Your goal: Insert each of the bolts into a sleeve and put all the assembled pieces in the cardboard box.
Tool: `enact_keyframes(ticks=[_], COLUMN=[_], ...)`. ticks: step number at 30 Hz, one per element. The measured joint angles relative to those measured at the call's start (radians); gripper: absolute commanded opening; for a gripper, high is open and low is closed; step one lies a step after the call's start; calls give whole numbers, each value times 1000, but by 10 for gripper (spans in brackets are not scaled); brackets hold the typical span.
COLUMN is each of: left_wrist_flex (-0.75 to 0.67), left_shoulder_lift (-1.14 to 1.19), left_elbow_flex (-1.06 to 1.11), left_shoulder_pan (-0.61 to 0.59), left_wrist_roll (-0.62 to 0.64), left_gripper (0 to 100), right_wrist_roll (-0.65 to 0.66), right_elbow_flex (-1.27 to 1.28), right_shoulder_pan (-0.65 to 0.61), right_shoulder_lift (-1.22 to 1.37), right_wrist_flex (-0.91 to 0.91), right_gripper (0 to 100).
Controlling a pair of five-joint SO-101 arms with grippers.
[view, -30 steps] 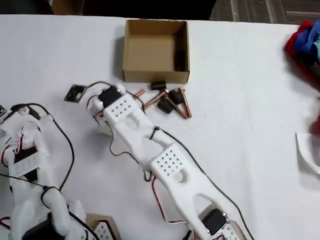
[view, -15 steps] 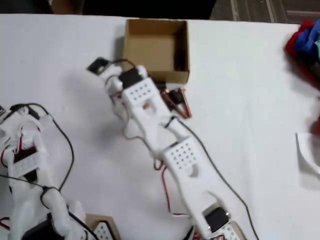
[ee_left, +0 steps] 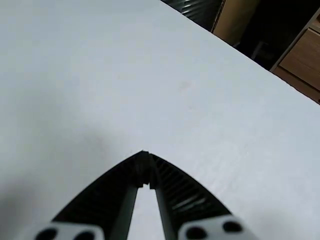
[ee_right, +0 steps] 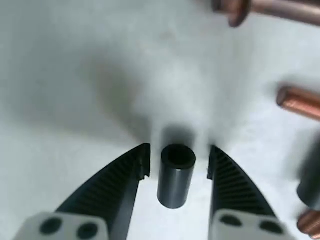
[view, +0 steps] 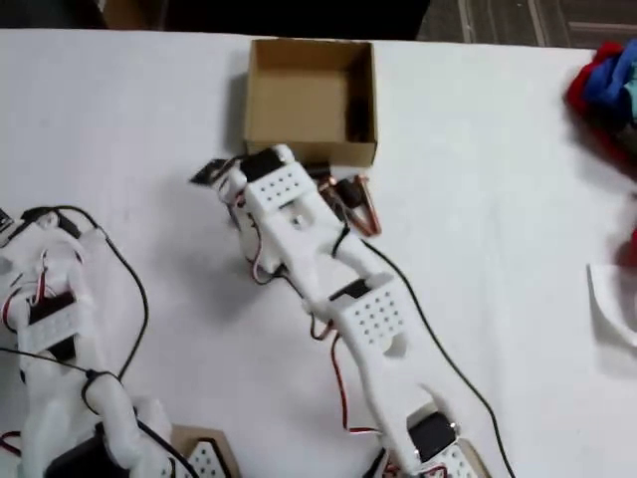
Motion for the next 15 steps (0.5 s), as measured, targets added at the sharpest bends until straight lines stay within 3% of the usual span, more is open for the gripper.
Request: enact_keyframes(ticks=[15], left_wrist_flex=[0], left_shoulder_lift=[0], left_elbow_flex=[0], left_shoulder_pan=[0], left_wrist_roll=[0], left_gripper=[28], right_wrist_roll=[15], right_elbow_flex=[98], right_shoulder_pan=[29], right_shoulder_lift=[-43], right_wrist_flex=[0], right_gripper=[171])
